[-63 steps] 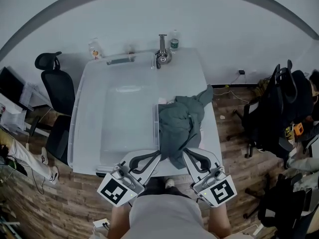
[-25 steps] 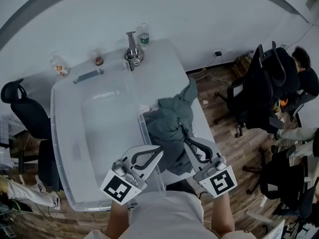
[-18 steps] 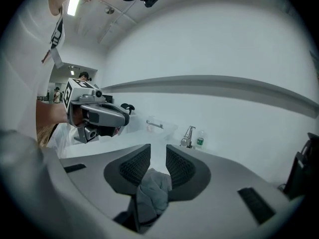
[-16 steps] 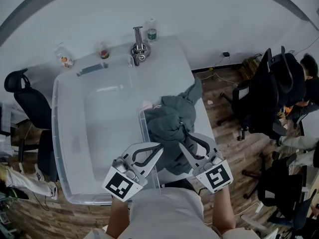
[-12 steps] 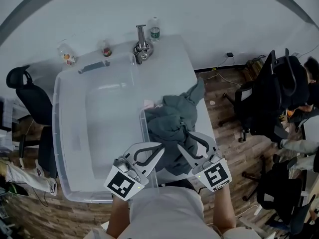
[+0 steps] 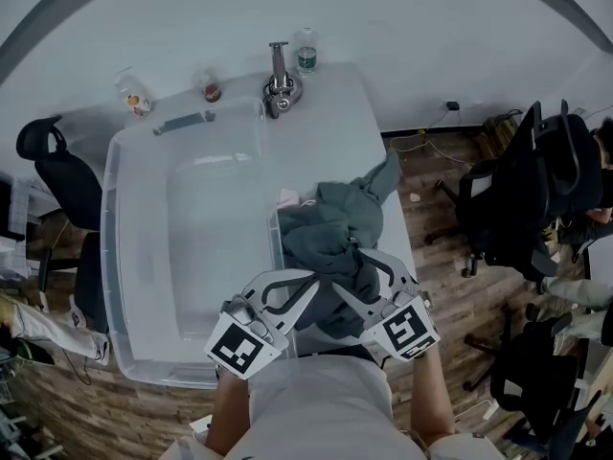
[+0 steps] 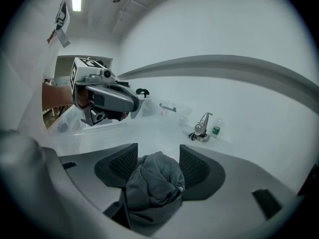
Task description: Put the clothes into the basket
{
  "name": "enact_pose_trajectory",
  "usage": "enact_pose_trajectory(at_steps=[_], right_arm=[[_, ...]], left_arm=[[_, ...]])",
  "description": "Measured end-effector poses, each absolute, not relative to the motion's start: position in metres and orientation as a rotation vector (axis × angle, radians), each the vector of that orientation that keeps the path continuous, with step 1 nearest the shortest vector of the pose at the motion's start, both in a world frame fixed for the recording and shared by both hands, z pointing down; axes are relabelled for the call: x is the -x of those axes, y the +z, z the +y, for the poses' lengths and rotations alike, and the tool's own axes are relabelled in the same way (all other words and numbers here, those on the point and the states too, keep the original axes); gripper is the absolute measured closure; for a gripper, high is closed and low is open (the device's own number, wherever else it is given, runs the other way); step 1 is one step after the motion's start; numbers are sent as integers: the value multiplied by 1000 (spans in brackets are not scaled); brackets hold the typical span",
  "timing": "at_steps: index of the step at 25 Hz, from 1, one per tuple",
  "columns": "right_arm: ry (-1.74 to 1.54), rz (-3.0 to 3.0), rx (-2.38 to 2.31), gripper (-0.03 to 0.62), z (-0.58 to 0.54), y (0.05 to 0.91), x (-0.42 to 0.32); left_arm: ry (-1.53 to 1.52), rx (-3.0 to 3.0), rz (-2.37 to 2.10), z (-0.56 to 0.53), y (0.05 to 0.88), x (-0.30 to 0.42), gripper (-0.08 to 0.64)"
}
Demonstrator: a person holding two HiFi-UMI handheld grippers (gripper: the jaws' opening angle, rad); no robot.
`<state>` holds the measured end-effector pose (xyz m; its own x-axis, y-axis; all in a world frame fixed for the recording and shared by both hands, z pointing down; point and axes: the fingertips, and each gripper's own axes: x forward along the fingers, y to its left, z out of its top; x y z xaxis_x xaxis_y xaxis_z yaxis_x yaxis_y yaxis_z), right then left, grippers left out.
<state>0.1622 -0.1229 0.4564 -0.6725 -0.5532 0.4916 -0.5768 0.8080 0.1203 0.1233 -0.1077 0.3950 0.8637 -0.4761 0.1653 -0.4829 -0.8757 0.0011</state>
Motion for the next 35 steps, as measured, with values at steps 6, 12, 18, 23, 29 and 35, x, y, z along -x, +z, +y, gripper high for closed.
enact_pose_trajectory(at_steps=[6, 12, 18, 23, 29, 35], right_arm=[[84, -2423, -703, 289, -126, 485, -160], [117, -2389, -637, 217, -131, 510, -156], [124, -2341, -551, 130, -131, 534, -150], [129, -2322, -508, 87, -133, 551, -146], [127, -2294, -478, 17, -139, 574, -146], [117, -2270, -455, 15, -144, 593, -144]], left_arm=[[281, -2974, -768, -113, 403, -127, 555], [286, -2972, -753, -115, 403, -127, 555], [309, -2970, -739, -115, 403, -128, 555], [365, -2966, -718, -116, 407, -129, 555], [477, -2962, -699, -114, 413, -133, 555], [506, -2949, -700, -115, 415, -135, 555]])
